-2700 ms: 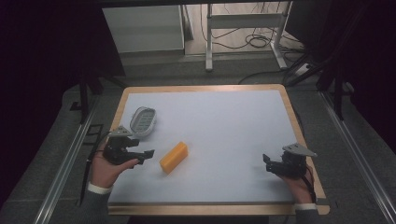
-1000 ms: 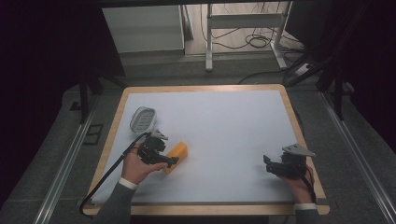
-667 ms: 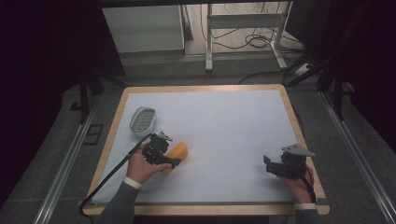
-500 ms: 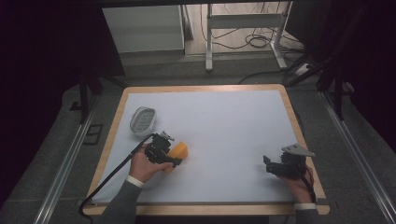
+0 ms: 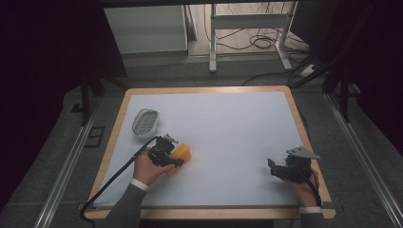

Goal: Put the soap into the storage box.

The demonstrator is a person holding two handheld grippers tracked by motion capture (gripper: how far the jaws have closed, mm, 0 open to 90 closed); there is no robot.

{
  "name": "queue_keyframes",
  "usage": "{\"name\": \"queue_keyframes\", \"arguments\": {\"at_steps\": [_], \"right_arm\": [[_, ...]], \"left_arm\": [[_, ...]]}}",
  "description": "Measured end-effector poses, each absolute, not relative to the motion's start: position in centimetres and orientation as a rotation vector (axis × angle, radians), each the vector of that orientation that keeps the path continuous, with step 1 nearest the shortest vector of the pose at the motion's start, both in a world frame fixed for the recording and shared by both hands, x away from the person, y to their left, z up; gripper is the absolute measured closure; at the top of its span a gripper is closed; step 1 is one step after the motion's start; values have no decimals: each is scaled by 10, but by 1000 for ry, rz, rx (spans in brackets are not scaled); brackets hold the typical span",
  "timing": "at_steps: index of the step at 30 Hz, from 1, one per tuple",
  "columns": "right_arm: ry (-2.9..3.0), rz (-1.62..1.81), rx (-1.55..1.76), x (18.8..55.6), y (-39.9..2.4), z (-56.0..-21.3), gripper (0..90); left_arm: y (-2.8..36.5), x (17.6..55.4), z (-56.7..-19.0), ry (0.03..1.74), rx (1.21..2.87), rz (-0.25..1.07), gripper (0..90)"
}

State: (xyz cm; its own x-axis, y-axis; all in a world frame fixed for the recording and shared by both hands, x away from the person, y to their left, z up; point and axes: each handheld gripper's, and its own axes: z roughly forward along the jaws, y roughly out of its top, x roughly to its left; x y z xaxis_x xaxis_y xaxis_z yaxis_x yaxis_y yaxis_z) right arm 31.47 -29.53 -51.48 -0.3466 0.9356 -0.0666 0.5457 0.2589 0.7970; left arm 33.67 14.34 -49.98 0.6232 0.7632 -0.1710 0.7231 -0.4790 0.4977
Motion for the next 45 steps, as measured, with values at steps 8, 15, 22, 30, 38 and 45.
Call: {"name": "queue_keyframes", "arguments": {"at_steps": [8, 15, 22, 30, 38, 45], "right_arm": [[1991, 940, 1340, 315, -295, -515, 81], [1985, 940, 1345, 315, -296, -515, 81], [1987, 935, 1346, 315, -297, -515, 81], [1985, 936, 1350, 315, -298, -515, 81], [1985, 932, 1353, 315, -299, -516, 81], [1984, 931, 1357, 315, -299, -516, 81]], "left_arm": [[146, 336, -497, 1125, 2308, 46, 608], [153, 335, -489, 1116, 2295, 53, 608], [161, 336, -484, 1110, 2289, 55, 608], [168, 338, -479, 1120, 2272, 51, 608], [176, 341, -474, 1140, 2254, 72, 608], [181, 344, -471, 1151, 2241, 79, 608]]}}
